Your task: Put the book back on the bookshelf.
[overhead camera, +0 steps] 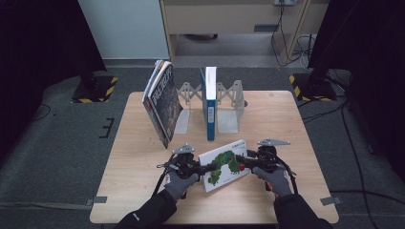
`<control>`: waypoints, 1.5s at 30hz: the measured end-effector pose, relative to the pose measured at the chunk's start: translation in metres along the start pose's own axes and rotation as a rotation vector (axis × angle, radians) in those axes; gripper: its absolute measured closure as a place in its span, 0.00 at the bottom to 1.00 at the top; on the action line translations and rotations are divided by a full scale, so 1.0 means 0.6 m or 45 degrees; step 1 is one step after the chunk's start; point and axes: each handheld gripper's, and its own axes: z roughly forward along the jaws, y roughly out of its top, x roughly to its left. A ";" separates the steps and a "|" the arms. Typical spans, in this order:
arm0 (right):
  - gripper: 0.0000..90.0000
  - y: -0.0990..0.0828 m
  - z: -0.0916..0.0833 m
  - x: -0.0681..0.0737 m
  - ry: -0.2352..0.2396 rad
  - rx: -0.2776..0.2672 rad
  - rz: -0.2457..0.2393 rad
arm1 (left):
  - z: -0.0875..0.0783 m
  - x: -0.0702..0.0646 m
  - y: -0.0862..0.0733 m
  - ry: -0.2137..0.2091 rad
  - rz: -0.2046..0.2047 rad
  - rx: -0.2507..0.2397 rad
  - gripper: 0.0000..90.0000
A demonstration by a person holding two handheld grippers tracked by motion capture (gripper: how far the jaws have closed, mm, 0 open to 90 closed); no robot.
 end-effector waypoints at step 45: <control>0.18 -0.013 -0.040 -0.065 -0.450 0.095 -0.128 | -0.012 -0.029 0.018 0.102 0.168 0.069 0.83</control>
